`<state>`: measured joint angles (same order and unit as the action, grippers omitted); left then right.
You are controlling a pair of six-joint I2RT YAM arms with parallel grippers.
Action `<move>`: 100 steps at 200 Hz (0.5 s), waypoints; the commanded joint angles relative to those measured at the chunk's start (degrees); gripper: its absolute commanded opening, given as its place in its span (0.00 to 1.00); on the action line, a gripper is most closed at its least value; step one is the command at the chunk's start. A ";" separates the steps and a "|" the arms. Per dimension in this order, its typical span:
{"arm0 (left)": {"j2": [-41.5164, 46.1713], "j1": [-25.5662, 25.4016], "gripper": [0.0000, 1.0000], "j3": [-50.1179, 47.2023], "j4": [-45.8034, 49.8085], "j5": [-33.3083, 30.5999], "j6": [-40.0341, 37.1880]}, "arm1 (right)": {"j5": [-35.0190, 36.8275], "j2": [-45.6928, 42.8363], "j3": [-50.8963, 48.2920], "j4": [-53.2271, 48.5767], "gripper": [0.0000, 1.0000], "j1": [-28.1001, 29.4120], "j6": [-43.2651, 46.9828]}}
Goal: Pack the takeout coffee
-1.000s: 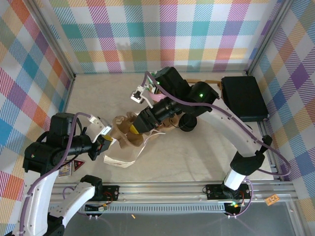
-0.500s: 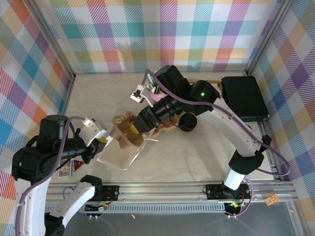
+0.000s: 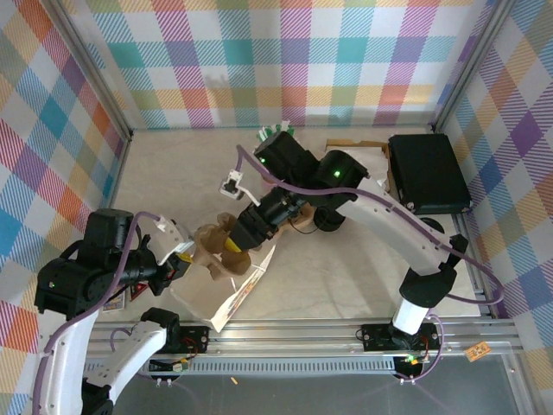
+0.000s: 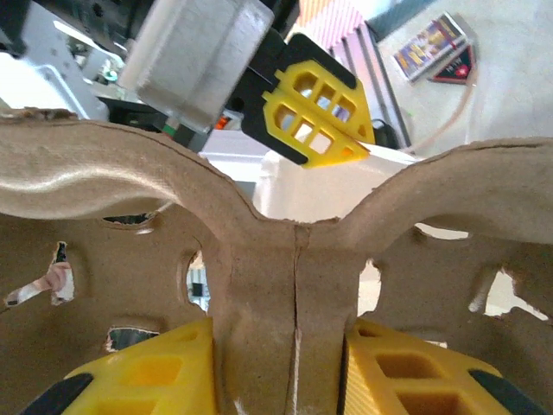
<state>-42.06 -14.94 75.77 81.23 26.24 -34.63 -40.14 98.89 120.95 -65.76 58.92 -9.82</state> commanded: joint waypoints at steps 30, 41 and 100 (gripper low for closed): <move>0.93 -0.44 0.00 -5.20 -8.89 2.48 0.46 | 6.37 0.76 -3.15 0.24 0.35 0.44 6.80; 1.08 -0.44 0.00 -6.16 -10.34 1.98 0.62 | 7.19 1.27 -3.19 0.20 0.35 0.50 7.22; 0.74 -0.44 0.00 -8.09 -14.60 0.30 -1.85 | 4.83 3.92 0.57 1.00 0.35 0.47 6.84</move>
<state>-40.75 -14.94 67.90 69.65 24.80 -34.39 -33.26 101.03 118.45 -65.60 58.96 -3.77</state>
